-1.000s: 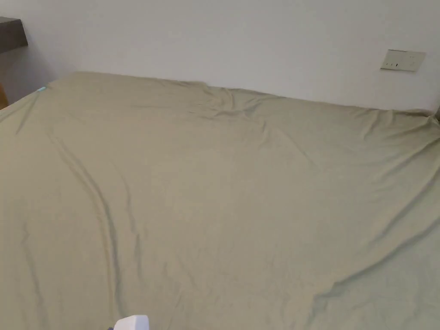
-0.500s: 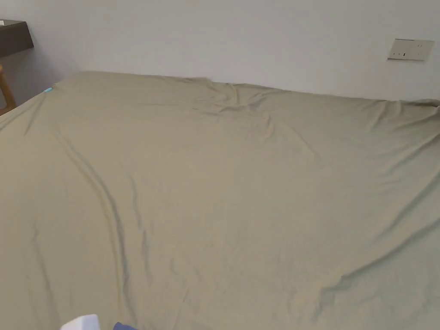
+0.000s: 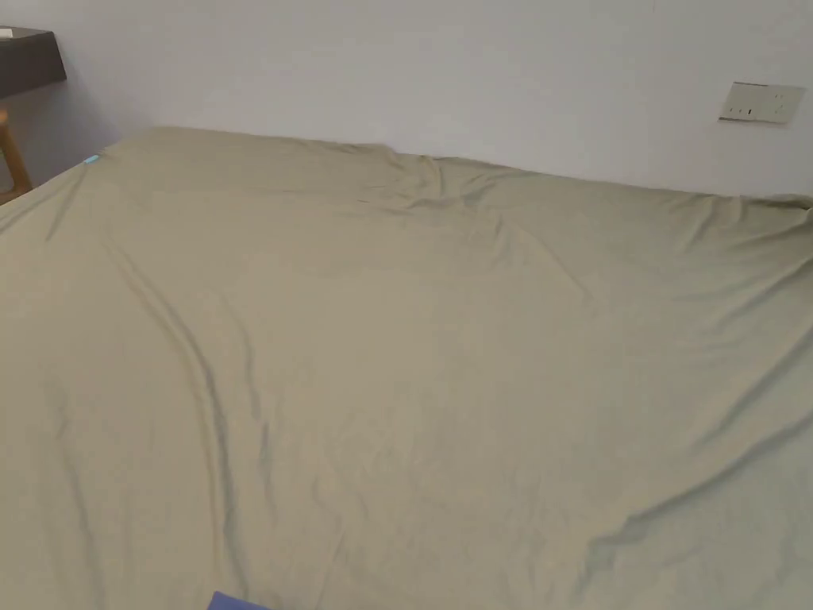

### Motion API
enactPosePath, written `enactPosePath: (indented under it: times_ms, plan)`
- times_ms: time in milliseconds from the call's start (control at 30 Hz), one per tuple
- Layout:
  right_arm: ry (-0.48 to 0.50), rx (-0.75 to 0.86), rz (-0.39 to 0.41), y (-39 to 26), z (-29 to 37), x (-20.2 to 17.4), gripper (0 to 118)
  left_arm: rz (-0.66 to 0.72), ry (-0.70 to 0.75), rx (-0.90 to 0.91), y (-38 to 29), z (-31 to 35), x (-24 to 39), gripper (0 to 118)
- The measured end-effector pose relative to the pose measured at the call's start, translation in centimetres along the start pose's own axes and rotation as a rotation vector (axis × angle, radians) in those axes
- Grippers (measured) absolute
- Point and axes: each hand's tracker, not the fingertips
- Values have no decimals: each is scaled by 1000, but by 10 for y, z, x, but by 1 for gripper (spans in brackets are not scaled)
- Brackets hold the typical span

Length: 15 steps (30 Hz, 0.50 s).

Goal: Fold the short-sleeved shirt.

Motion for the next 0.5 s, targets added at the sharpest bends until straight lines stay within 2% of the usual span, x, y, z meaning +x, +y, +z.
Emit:
enactPosePath:
  times_ms: [67, 167, 200, 300, 333, 367, 400, 433, 467, 500]
  plan:
    - [22, 1, 14, 1, 3, -3, 2, -43, -68, 67, 1, 26, 8, 2]
    - [40, 2, 67, 3, 4, -10, 2, 3, -236, 228, 6, 88, -1, 0]
    - [38, 4, 86, 3, 4, -13, 2, 22, -249, 284, 8, 107, -9, 0]
    - [35, -4, 112, 4, -2, -16, 2, 47, -124, 482, 9, 166, -49, 0]
    - [40, -9, 116, 4, -4, -17, 2, 61, -41, 536, 8, 182, -66, 6]
    - [49, -17, 116, 4, -6, -19, 2, 92, 28, 579, 8, 195, -86, 27]
    - [54, -25, 114, 2, -9, -22, 2, 115, 75, 612, 8, 202, -100, 55]
    - [65, -38, 106, 1, -11, -24, 2, 144, 98, 636, 9, 207, -117, 78]
    - [84, -47, 98, 1, -13, -26, 2, 175, 127, 613, 12, 209, -131, 94]
    - [94, -48, 99, 0, -13, -27, 2, 198, 118, 568, 15, 205, -136, 95]
